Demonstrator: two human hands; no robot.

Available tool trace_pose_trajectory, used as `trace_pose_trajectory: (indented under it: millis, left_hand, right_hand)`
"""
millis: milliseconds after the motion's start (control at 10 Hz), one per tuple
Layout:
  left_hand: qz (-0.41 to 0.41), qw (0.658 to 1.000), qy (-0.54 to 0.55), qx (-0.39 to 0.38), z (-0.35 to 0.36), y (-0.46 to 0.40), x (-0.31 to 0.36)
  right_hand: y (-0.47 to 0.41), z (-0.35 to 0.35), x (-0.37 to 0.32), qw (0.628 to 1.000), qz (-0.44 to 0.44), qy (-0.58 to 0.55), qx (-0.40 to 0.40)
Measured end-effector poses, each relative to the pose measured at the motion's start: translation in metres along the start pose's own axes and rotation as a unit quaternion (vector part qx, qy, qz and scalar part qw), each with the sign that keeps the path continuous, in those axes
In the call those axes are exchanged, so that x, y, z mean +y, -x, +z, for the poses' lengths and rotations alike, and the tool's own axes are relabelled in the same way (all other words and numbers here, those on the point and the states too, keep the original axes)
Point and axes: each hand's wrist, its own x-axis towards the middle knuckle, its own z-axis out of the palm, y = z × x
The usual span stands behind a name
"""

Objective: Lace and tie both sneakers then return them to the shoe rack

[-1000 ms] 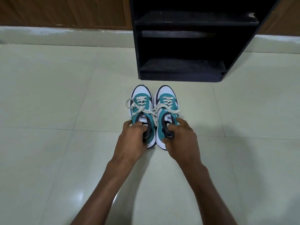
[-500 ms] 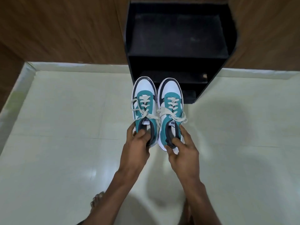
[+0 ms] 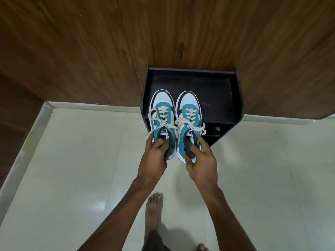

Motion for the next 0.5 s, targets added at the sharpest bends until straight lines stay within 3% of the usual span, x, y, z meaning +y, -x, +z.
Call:
trace_pose_trajectory:
  millis: [300, 500]
  left_hand:
    - [0.016, 1.0, -0.008, -0.014, -0.018, -0.104, -0.04]
    - [0.026, 0.997, -0.049, -0.057, -0.03, -0.126, -0.05]
  right_hand:
    - [-0.107, 0.035, -0.019, 0.998, 0.009, 0.045, 0.032]
    - [-0.126, 0.034, -0.035, 0.998, 0.045, 0.038, 0.007]
